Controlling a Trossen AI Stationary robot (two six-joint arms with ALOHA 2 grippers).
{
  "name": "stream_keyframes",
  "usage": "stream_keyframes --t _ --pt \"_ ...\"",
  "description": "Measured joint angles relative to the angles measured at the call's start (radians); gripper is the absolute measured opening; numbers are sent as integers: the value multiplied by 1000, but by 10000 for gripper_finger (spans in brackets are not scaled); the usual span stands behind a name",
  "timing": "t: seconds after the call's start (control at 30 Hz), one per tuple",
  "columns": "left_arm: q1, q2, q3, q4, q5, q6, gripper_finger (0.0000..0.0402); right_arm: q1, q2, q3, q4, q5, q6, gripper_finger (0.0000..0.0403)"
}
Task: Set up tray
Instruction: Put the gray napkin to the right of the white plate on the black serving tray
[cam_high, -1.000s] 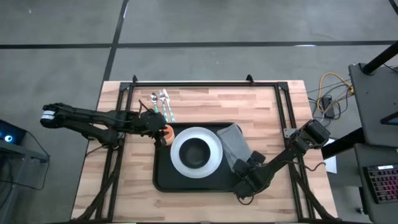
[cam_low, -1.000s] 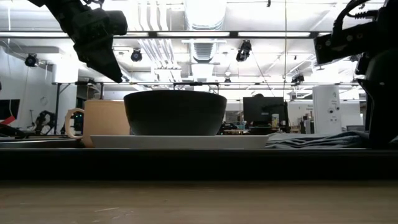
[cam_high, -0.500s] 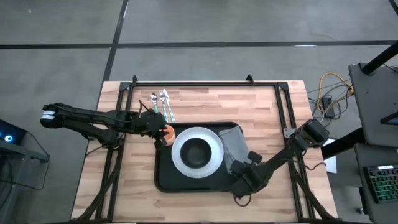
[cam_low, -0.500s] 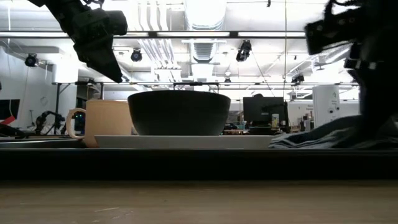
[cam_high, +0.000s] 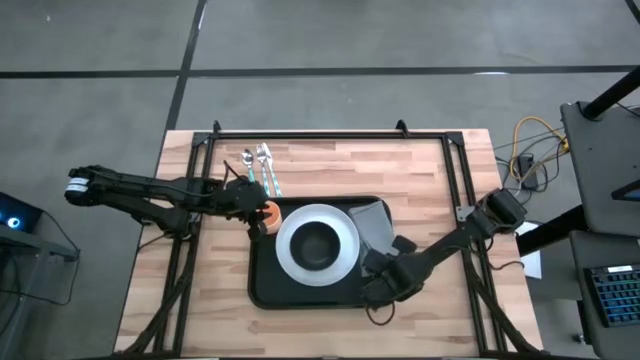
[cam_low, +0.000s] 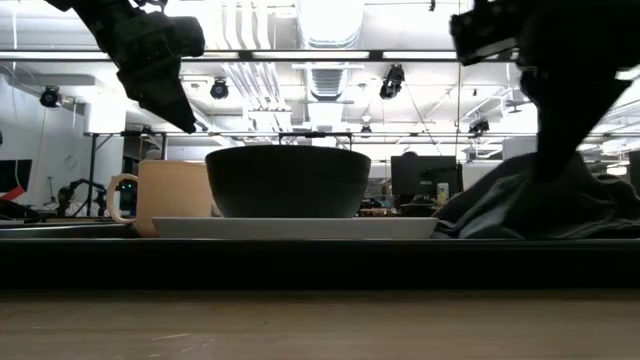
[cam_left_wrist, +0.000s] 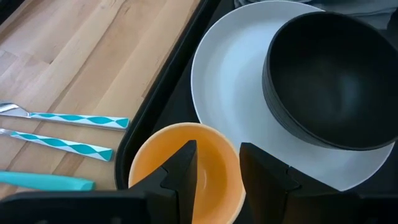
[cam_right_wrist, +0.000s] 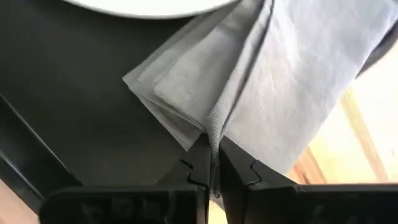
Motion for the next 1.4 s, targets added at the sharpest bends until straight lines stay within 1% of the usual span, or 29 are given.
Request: stream_keyframes --t 0.27,0.37,0.43,0.57,0.7,0.77,0.93,1.17,1.33,1.4 --pt "0 0 0 0 1 0 102 -12 0 -32 64 -1 -17 11" --pt "1 0 0 0 16 0 102 -12 0 -37 75 -4 -23 19" --pt "1 0 0 0 32 0 102 -10 0 -38 82 -29 -31 28" --pt "1 0 0 0 37 0 102 -8 0 -38 88 -90 -57 56" --pt "1 0 0 -1 37 0 102 -6 0 -38 88 -164 -73 100" --pt "1 0 0 -1 37 0 102 -5 0 -38 89 -181 -73 121" --pt "0 0 0 -1 37 0 102 -5 0 -41 97 -154 -53 154" --pt "0 0 0 -1 36 0 102 -5 0 -44 136 -150 -52 183" --pt "0 0 0 -1 36 0 102 10 1 -70 206 -146 -42 202" --pt "0 0 0 -1 36 0 102 14 1 -74 186 -112 -49 205"
